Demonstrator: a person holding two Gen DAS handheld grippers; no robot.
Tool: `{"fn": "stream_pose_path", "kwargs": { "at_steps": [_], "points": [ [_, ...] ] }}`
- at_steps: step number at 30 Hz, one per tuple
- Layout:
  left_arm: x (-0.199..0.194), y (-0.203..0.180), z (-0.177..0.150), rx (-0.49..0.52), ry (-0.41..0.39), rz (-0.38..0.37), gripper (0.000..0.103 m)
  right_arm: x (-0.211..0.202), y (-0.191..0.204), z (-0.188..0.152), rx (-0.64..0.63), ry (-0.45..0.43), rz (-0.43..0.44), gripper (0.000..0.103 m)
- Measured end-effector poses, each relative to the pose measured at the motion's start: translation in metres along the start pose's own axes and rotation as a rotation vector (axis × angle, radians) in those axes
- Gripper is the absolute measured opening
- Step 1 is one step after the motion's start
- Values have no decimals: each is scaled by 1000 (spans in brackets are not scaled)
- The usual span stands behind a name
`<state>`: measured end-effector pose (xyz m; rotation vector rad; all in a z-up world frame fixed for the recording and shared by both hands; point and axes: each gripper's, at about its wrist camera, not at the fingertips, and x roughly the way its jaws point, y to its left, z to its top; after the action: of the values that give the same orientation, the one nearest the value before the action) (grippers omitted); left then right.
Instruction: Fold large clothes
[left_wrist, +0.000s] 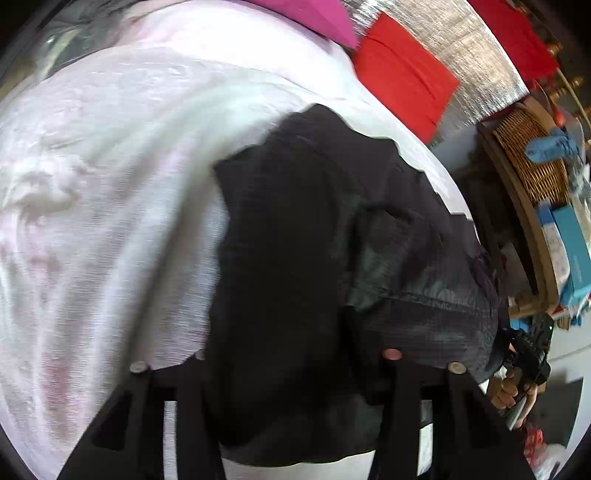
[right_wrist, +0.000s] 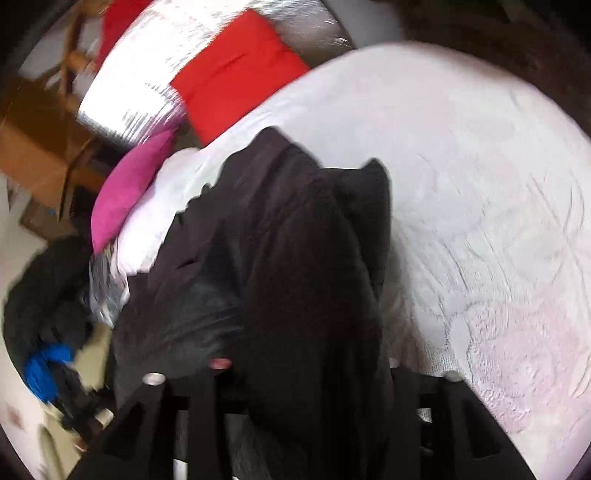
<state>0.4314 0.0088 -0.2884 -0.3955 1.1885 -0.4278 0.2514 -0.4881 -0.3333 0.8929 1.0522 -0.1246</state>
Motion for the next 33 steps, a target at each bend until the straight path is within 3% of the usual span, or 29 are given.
{"fn": "stream_pose_path", "kwargs": {
  "at_steps": [2,5,6,8,9,12,14,16,17,19,20,22,23,24,27,30,33],
  "points": [
    [-23,3,12,-15,-30,-16,53,-16,2,10,18,-23,9,52],
    [-70,-10,33,40,-226,20,79,-43,25,22,-82,-125,-59,57],
    [-85,-18,42,69,-304,43,86,-52,36,27,-123,-176,-74,65],
    [-89,-34,60,132,-355,65,93,-61,61,40,-190,-254,-72,86],
    [-84,-39,68,156,-350,68,95,-57,76,47,-235,-268,-67,93],
    [-48,-38,96,136,-308,115,94,-13,111,74,-376,-177,-136,93],
    [-10,-33,111,95,-228,122,94,26,120,89,-434,-124,-199,93],
    [22,-29,118,9,-159,52,93,70,118,108,-475,-62,-285,93],
    [32,-26,119,-23,-135,-13,93,81,111,113,-478,-30,-294,93],
    [49,-27,123,-49,-98,-31,93,110,100,122,-459,69,-285,93],
    [58,-26,126,-60,-82,-23,92,117,97,121,-444,92,-263,91],
    [71,-20,129,-73,-50,-40,77,121,100,117,-458,92,-266,79],
    [71,-18,130,-94,-42,-17,55,119,102,114,-487,88,-291,50],
    [69,-18,129,-106,-53,8,41,114,105,111,-517,67,-338,24],
    [60,-17,127,-108,-85,-24,26,93,117,113,-513,-40,-357,17],
    [49,-26,126,-58,-146,-8,22,60,123,123,-481,-219,-313,17],
    [54,-32,131,-11,-191,42,22,72,101,134,-389,-248,-303,17]
  ]
}}
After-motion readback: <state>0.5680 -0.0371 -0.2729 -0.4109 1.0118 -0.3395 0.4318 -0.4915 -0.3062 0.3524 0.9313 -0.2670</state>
